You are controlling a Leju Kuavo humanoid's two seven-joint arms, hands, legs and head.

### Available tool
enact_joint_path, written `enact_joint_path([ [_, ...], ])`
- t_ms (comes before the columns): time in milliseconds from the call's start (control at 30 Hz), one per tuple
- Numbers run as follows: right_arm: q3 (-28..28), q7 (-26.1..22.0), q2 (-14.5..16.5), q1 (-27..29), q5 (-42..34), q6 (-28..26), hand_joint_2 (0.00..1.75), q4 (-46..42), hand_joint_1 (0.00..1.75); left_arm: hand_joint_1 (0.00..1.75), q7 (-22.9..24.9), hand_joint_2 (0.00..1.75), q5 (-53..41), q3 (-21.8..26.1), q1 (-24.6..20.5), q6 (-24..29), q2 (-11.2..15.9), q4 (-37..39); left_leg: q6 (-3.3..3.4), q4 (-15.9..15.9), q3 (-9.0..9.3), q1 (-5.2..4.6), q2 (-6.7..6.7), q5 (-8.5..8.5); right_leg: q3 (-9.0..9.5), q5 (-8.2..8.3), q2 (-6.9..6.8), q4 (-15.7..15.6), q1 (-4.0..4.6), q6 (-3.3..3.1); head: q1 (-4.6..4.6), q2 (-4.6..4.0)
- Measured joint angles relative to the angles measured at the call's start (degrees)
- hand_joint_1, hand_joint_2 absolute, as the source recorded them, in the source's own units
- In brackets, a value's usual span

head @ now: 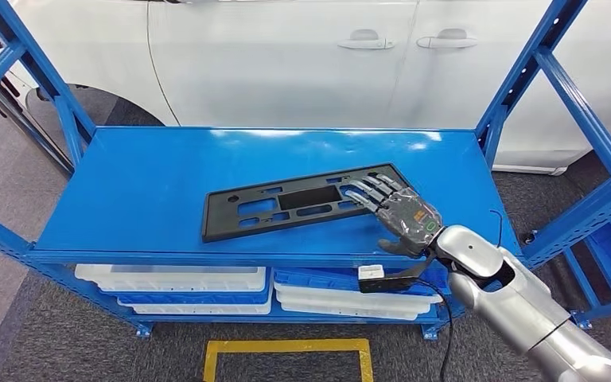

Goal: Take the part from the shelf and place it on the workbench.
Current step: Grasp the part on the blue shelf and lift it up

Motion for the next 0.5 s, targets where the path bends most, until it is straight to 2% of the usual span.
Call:
enact_joint_path([
  [33, 0.22, 0.03, 0.43, 0.22, 0.09, -0.21, 1.75, 0.69, 0.00, 0.00, 0.01, 0.00, -0.01, 0.00, 0.10, -0.01, -0.01, 0.00, -0.04, 0.09, -0.01, 0.00, -0.02, -0.06, -0.63, 0.07, 0.00, 1.22, -0.12, 0.12, 0.00, 0.00],
  [67, 0.39, 0.09, 0.75, 0.35, 0.16, -0.39, 1.75, 1.21, 0.00, 0.00, 0.01, 0.00, -0.01, 0.00, 0.16, -0.02, -0.02, 0.00, -0.14, 0.25, 0.00, 0.02, -0.07, -0.17, -0.09, 1.27, -0.01, 0.03, -0.24, 0.19, 0.00, 0.00],
  [133, 0.54, 0.19, 1.23, 0.25, 0.25, -0.54, 1.75, 1.98, 0.00, 0.00, 0.03, 0.00, -0.01, 0.00, 0.22, -0.04, -0.06, 0.00, -0.53, 0.79, -0.02, 0.06, -0.15, -0.58, 3.43, 4.94, -0.04, -7.23, -0.47, 0.19, 0.00, 0.00],
  [167, 0.55, 0.22, 1.48, 0.10, 0.29, -0.56, 1.75, 2.32, 0.00, 0.00, 0.04, 0.00, -0.01, 0.00, 0.20, -0.05, -0.09, 0.00, -0.81, 1.18, -0.12, -0.03, -0.18, -0.84, 5.05, 6.21, -0.02, -10.67, -0.43, 0.02, -0.01, 0.00],
  [200, 0.57, 0.21, 1.77, -0.06, 0.36, -0.55, 1.75, 2.72, 0.00, 0.00, 0.04, 0.00, 0.00, 0.00, 0.20, -0.05, -0.10, 0.00, -1.10, 1.47, -0.25, -0.12, -0.19, -1.04, 6.06, 6.84, 0.03, -12.90, -0.38, -0.25, -0.01, 0.00],
  [233, 0.59, 0.19, 2.07, -0.18, 0.45, -0.54, 1.75, 3.18, 0.00, 0.00, 0.04, 0.00, 0.01, 0.00, 0.21, -0.04, -0.11, 0.00, -1.37, 1.63, -0.38, -0.22, -0.19, -1.17, 6.43, 6.84, 0.10, -13.80, -0.24, -0.60, -0.01, 0.00],
  [333, 0.64, 0.02, 2.99, -0.67, 0.60, -0.51, 1.75, 4.35, 0.00, 0.00, 0.01, 0.00, 0.02, 0.00, 0.21, 0.00, -0.11, 0.00, -2.29, 2.00, -0.57, -0.08, -0.15, -1.61, 6.33, 7.00, 0.19, -13.99, -0.14, -1.73, -0.01, 0.00],
  [400, 0.72, -0.08, 3.68, -1.39, 0.65, -0.51, 1.75, 4.96, 0.00, 0.00, -0.05, 0.00, 0.03, 0.00, 0.18, 0.03, -0.11, 0.00, -2.95, 5.56, -2.09, 0.09, -0.11, -3.90, 6.41, 7.12, 0.10, -14.22, -0.29, -2.41, -0.02, 0.00],
  [467, 0.87, -0.21, 4.37, -2.00, 0.74, -0.49, 1.75, 5.79, 0.00, 0.00, -0.08, 0.00, 0.04, 0.00, 0.23, 0.03, -0.11, 0.00, -3.34, 13.07, -5.52, 0.20, -0.08, -7.55, 6.41, 7.10, 0.01, -14.22, -0.21, -2.74, -0.02, 0.00],
  [500, 1.02, -0.28, 4.73, -2.20, 0.85, -0.49, 1.75, 6.31, 0.00, 0.00, -0.09, 0.00, 0.04, 0.00, 0.28, 0.03, -0.11, 0.00, -3.43, 16.53, -7.20, 0.24, -0.08, -8.74, 6.40, 7.08, -0.01, -14.20, -0.13, -2.78, -0.02, 0.00],
])
